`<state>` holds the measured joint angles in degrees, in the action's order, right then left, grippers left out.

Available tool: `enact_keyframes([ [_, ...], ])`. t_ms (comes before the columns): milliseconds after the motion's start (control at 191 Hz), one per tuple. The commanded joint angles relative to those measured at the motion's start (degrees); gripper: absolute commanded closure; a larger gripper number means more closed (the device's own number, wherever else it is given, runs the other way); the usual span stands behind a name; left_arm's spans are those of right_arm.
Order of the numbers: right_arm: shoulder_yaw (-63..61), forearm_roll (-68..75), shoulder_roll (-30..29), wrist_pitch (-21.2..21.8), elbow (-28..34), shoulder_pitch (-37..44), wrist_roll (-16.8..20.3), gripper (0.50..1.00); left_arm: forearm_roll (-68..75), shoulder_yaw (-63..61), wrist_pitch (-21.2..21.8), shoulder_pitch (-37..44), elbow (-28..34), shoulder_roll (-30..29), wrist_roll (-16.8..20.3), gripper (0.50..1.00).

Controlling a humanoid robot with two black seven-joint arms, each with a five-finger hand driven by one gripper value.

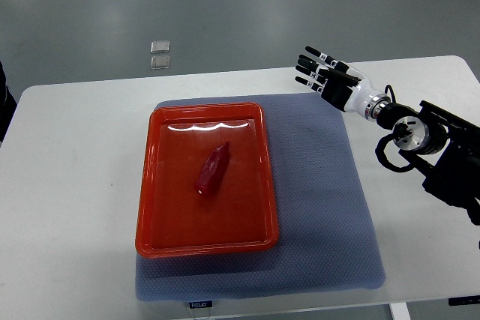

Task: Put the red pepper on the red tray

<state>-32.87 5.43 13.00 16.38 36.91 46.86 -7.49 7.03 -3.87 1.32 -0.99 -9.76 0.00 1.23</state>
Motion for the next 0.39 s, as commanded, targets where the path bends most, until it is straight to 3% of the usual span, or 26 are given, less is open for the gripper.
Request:
enact_keyframes([
  [0,0.0,0.0,-0.1,0.1,-0.1,-0.1,-1.6,0.587,0.0,0.0,0.0,0.0,0.0,0.0,0.0,0.500],
  [235,0.0,0.1,0.0,0.5,-0.1,-0.1,-1.6,0.587,0.0,0.0,0.0,0.0,0.0,0.0,0.0,0.500],
  [382,0.0,0.2,0.1,3.4,-0.1,-0.2,-1.6,0.587,0.0,0.0,0.0,0.0,0.0,0.0,0.0,0.500],
])
